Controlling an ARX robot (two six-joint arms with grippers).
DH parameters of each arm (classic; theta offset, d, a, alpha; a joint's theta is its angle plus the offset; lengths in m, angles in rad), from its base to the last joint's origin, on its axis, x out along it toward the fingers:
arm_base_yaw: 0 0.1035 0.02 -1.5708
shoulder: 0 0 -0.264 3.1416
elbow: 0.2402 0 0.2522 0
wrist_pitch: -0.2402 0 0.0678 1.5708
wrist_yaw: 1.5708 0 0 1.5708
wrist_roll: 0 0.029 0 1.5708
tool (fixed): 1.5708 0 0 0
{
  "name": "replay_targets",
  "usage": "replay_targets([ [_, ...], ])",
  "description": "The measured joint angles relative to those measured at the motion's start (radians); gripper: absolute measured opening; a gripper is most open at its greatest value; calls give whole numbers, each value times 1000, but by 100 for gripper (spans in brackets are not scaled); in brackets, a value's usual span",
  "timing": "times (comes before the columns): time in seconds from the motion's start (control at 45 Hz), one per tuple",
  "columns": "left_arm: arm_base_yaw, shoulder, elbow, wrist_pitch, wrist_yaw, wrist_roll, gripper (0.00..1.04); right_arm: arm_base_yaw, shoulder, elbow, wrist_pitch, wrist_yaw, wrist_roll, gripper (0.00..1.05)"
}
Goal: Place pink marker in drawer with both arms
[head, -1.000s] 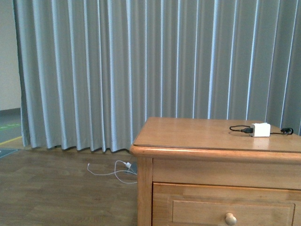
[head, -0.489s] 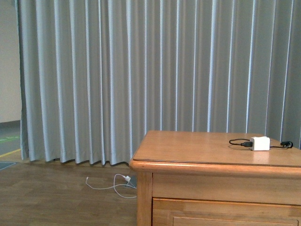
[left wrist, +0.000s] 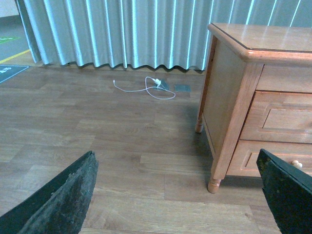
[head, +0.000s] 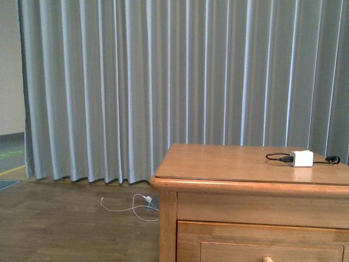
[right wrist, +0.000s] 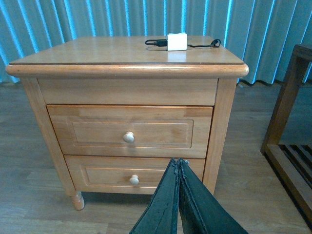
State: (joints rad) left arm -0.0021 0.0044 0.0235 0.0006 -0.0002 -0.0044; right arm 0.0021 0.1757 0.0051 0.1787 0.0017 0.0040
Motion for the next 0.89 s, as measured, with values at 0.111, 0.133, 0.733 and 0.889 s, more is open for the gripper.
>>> replay_targets([
  [0.111,0,0,0,0,0,0,99,0,-147,1,-171,0,0,1],
  [0.133,0,0,0,0,0,0,99,0,-162,1,-172,0,0,1],
  [0.733,0,0,0,0,0,0,99,0,-172,1,-178,0,-2,56],
  [0.889,0,0,0,0,0,0,99,0,-172,1,-178,0,-2,92],
])
